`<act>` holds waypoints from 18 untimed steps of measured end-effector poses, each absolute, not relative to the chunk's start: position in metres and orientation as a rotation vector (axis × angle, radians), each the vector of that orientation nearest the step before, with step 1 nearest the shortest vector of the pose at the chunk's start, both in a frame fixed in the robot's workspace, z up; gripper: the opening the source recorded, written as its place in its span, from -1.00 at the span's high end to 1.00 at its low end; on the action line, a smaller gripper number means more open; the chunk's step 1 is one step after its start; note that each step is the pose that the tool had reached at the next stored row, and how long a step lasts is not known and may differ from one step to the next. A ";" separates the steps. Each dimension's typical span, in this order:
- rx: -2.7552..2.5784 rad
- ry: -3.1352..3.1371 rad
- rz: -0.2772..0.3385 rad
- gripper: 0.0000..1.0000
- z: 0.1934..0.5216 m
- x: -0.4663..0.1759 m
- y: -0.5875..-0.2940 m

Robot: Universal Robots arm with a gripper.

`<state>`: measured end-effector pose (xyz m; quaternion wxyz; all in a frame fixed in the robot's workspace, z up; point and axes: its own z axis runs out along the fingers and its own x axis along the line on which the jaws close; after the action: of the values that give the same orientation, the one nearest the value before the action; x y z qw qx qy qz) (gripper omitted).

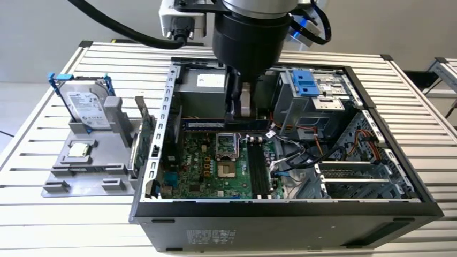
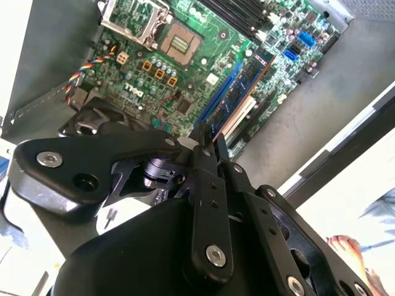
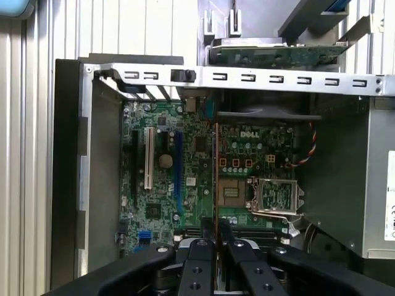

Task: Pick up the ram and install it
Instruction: 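Pick up the ram and move it above insertion slot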

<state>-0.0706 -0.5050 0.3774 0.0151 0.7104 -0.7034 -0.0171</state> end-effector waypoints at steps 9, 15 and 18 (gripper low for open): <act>2.210 -2.188 -0.054 1.00 0.377 -0.054 -0.505; 2.210 -2.188 -0.055 1.00 0.377 -0.045 -0.505; 2.210 -2.188 -0.055 1.00 0.377 -0.040 -0.505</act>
<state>-0.0397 -0.5050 0.3774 0.0157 0.7104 -0.7034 -0.0176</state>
